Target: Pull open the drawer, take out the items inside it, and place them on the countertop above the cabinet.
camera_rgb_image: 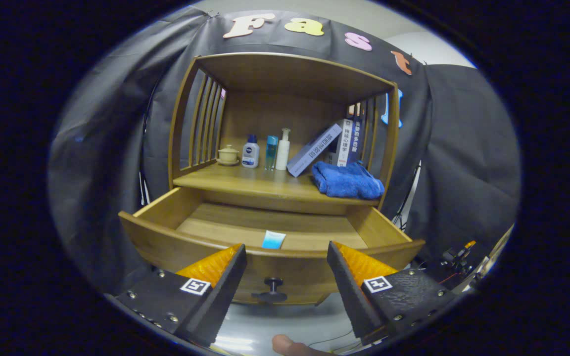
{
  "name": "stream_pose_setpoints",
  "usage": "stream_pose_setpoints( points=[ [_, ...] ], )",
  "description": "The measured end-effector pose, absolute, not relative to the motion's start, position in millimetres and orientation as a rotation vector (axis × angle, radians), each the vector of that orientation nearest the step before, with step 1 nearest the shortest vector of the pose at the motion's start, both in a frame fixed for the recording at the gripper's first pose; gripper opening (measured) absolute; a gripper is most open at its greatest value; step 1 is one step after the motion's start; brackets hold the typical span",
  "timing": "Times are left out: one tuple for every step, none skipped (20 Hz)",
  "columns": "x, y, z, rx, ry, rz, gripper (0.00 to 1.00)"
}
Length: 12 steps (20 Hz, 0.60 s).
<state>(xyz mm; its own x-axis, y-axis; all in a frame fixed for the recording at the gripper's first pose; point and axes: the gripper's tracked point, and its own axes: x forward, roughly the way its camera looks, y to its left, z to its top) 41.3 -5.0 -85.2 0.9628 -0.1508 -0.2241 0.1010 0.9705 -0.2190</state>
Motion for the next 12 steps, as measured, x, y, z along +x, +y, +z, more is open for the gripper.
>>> stream_pose_setpoints(
  points=[
    [47, -4, -77, -0.193, 0.25, -0.134, 0.97],
    [53, -1, -72, -0.177, 0.26, -0.131, 0.97],
    [59, 1, -69, -0.163, 0.277, -0.126, 0.97],
    [66, 2, -67, -0.143, 0.299, -0.123, 0.97],
    [75, 4, -66, -0.124, 0.32, -0.113, 0.97],
    [84, 5, -69, -0.108, 0.35, -0.111, 0.97],
    [93, 5, -73, -0.102, 0.388, -0.103, 0.97],
    [101, 4, -78, -0.102, 0.427, -0.102, 0.97],
    [109, 2, -84, -0.11, 0.469, -0.103, 0.97],
    [117, -1, -90, -0.119, 0.51, -0.104, 0.97],
    [124, -4, -96, -0.13, 0.551, -0.111, 0.97],
    [131, -5, -100, -0.137, 0.583, -0.11, 0.97]
  ],
)
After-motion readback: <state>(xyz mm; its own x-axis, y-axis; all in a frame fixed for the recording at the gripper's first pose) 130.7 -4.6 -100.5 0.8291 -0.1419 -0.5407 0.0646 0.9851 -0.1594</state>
